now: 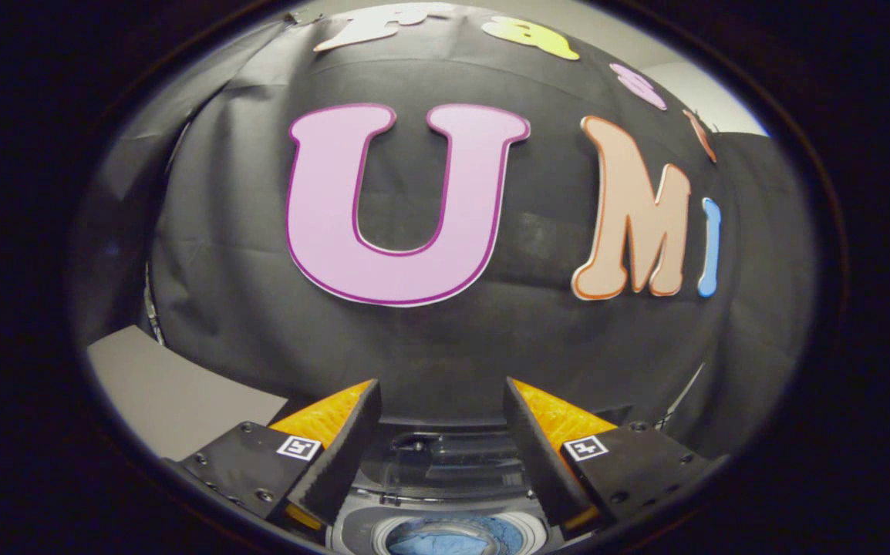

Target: Put the clothes into the washing machine and then close the washing machine lid.

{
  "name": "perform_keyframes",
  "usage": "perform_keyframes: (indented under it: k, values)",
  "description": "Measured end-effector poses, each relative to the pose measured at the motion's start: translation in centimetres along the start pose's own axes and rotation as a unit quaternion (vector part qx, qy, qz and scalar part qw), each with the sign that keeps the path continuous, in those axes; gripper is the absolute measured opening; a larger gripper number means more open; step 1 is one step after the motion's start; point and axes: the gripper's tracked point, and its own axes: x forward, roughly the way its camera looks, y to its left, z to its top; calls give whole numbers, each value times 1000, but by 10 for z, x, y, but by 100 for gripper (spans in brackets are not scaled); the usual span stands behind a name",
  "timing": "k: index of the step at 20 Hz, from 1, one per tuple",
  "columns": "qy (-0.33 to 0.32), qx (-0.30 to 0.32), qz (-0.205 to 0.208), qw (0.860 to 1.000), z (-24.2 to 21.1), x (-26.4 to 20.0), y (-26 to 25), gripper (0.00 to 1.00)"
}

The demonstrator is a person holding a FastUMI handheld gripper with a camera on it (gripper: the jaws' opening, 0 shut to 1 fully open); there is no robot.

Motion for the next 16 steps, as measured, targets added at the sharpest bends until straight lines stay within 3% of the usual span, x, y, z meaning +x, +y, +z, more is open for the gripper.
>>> perform_keyframes:
  k: [8,11,16]
  values:
    - [28,6,-6,1000,-38,69,2,98]
    - [45,35,13,998,-46,72,7,98]
    - [30,31,23,999,-43,69,6,95]
